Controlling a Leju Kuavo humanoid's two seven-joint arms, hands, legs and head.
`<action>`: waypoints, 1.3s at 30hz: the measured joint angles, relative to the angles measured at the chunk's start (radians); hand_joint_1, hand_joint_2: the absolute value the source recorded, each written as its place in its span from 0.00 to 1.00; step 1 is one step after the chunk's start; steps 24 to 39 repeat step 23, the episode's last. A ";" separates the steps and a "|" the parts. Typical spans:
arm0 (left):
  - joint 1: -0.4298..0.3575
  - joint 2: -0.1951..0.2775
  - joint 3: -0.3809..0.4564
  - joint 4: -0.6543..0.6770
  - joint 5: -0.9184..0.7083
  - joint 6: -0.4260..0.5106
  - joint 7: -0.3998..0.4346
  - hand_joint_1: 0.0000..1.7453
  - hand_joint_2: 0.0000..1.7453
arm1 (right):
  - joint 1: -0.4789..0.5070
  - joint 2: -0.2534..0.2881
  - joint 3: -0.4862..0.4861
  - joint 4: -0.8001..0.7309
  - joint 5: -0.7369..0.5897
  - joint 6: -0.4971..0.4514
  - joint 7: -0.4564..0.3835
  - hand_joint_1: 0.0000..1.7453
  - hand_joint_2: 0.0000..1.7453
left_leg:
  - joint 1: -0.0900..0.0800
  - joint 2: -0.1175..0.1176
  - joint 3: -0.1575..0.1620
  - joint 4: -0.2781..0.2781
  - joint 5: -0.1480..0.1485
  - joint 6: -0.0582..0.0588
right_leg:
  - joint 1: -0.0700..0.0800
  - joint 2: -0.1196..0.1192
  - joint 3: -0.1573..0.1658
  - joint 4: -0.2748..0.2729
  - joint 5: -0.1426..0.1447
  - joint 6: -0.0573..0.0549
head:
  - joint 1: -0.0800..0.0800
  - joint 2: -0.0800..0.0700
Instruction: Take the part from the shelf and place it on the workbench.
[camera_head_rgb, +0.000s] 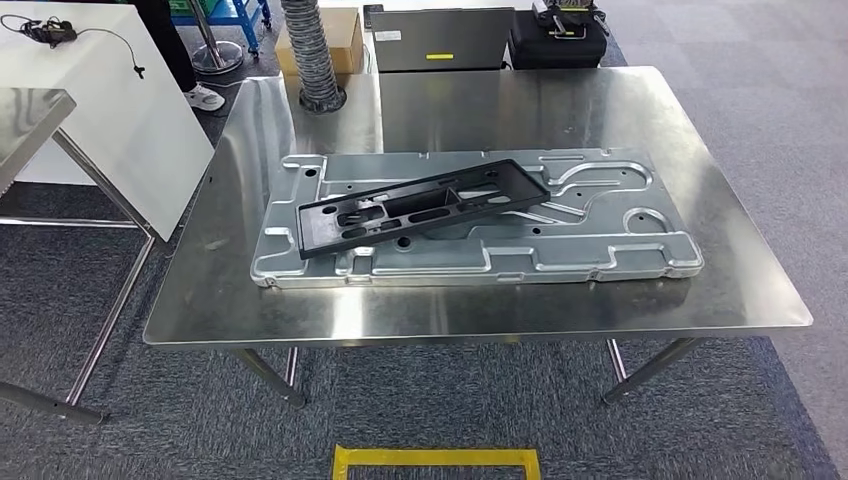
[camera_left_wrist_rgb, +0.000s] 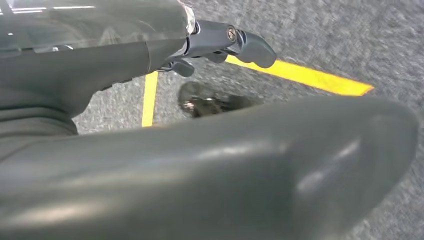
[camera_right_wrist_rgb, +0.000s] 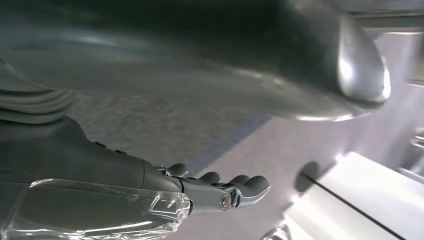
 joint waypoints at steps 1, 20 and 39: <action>-0.001 0.000 0.000 0.000 -0.001 0.000 0.000 0.00 0.00 | -0.002 -0.003 0.001 0.029 0.018 -0.016 0.000 0.00 0.00 | -0.001 0.000 0.056 -0.063 0.021 0.006 | 0.001 0.000 -0.014 0.007 0.008 0.002 | 0.000 0.000; -0.002 -0.015 0.004 0.000 -0.024 0.002 -0.038 0.00 0.00 | -0.048 -0.140 0.034 0.762 0.475 -0.349 0.185 0.00 0.00 | -0.007 0.011 -0.005 -0.256 0.165 0.022 | -0.007 0.007 0.165 -0.009 -0.122 0.045 | -0.003 0.000; 0.000 -0.015 0.005 0.000 -0.028 0.002 -0.039 0.00 0.00 | -0.047 -0.142 0.045 0.807 0.500 -0.348 0.219 0.00 0.00 | -0.003 0.011 -0.010 -0.257 0.183 0.005 | -0.003 0.005 0.158 -0.022 -0.113 0.025 | -0.002 0.000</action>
